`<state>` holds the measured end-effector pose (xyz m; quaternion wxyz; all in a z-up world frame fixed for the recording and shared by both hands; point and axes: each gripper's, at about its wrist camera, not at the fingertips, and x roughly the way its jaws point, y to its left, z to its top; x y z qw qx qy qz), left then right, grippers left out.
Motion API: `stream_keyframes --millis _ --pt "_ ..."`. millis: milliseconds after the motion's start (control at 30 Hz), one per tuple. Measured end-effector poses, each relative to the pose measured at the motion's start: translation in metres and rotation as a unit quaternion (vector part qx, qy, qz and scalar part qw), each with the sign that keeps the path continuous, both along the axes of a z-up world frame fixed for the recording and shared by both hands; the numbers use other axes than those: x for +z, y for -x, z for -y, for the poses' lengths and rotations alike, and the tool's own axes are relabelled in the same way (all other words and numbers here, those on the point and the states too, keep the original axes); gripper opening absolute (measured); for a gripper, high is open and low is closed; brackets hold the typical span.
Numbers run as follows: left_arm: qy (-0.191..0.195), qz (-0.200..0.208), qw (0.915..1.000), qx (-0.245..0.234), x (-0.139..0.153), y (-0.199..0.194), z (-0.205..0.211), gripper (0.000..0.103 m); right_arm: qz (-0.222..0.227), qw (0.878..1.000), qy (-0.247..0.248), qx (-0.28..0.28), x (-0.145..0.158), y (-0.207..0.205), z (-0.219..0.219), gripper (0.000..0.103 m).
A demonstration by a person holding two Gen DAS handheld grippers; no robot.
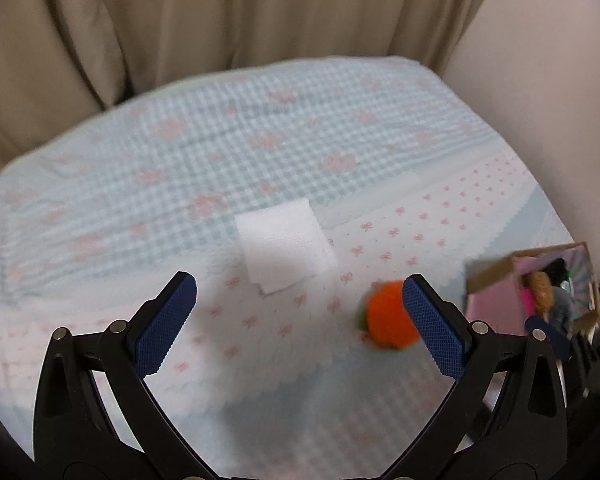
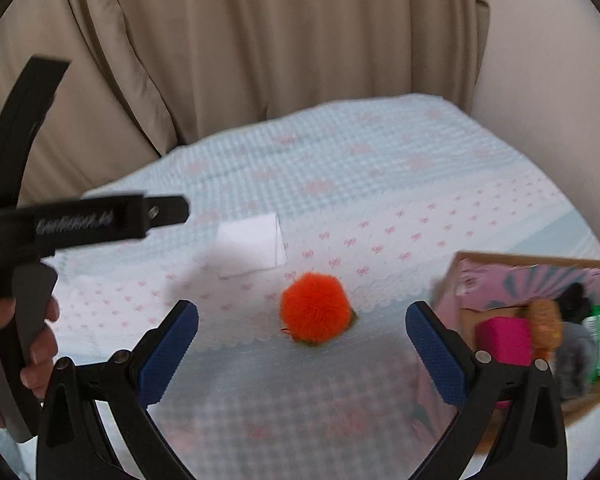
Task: Organize soft objects
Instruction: 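Grasp the white tissue with the left tool while the right tool grasps the orange pompom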
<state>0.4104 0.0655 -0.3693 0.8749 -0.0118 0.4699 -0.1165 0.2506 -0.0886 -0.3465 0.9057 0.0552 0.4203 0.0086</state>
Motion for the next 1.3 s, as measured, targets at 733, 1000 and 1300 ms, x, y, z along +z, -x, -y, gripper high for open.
stream_keyframes --millis 733,1000,1300 --pt "-0.079 -0.023 0.9966 -0.011 -0.145 -0.088 0.054 0.099 -0.026 0.999 0.01 0.046 -0.133 -0.076 0.007 0.07" --pt "-0.093 -0.012 0.9956 -0.008 -0.136 -0.093 0.044 0.045 -0.036 0.998 0.019 0.05 -0.138 -0.086 0.0 0.036" --pt "-0.084 -0.005 0.9964 -0.001 -0.132 -0.092 0.026 0.012 -0.033 0.999 0.004 0.039 -0.134 -0.093 0.001 0.033"
